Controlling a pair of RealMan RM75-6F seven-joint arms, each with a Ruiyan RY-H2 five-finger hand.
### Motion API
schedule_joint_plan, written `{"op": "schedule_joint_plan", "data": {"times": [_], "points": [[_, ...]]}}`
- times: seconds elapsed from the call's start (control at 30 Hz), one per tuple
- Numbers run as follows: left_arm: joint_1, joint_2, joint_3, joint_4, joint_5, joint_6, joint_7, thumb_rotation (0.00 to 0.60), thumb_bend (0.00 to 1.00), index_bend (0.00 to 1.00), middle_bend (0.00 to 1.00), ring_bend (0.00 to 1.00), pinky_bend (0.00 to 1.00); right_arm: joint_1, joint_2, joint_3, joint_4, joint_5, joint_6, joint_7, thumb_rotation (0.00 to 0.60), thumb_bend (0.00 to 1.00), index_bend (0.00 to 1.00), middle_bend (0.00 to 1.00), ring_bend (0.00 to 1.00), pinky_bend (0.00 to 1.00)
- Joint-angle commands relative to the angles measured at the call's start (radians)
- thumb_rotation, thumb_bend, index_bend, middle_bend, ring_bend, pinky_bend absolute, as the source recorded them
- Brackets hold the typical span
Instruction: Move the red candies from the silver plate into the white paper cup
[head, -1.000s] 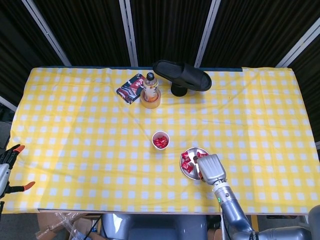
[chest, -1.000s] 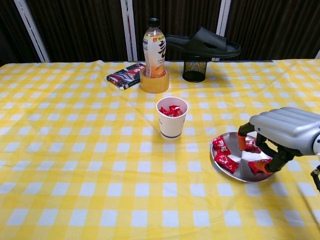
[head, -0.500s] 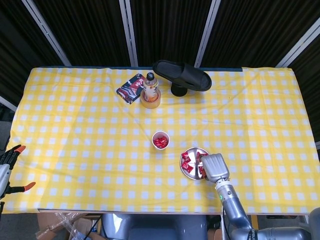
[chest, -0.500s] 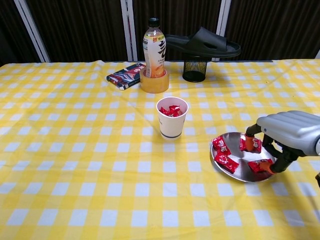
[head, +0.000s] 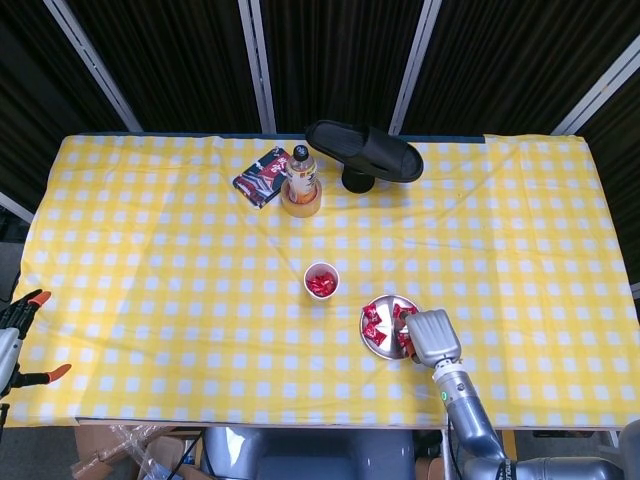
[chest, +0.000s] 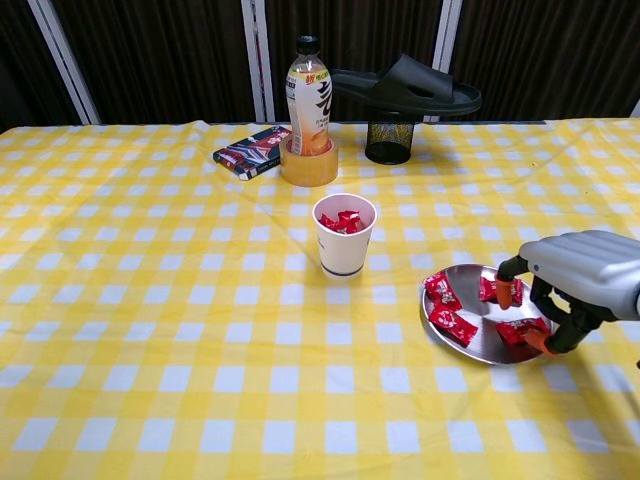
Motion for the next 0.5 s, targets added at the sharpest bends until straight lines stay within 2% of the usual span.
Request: {"op": "schedule_joint_plan", "data": {"times": [0.03,0.5], "points": [[0.000,0.000,0.000,0.000,0.001,0.000,0.000,0.600,0.04,0.00,0.00,0.00,0.00,-0.003,-0.004,0.000,0.007,-0.006,-0.004,0.004,0.600,0.39,0.42,0.82,0.93,0.98],[0.000,0.001,0.000,-0.001,0.001,0.000,-0.002,0.600,0.04,0.00,0.00,0.00,0.00,-0.017,-0.017,0.003,0.056,-0.008,-0.034,0.027,0.600,0.39,0.52,0.82,0.93,0.98]]}}
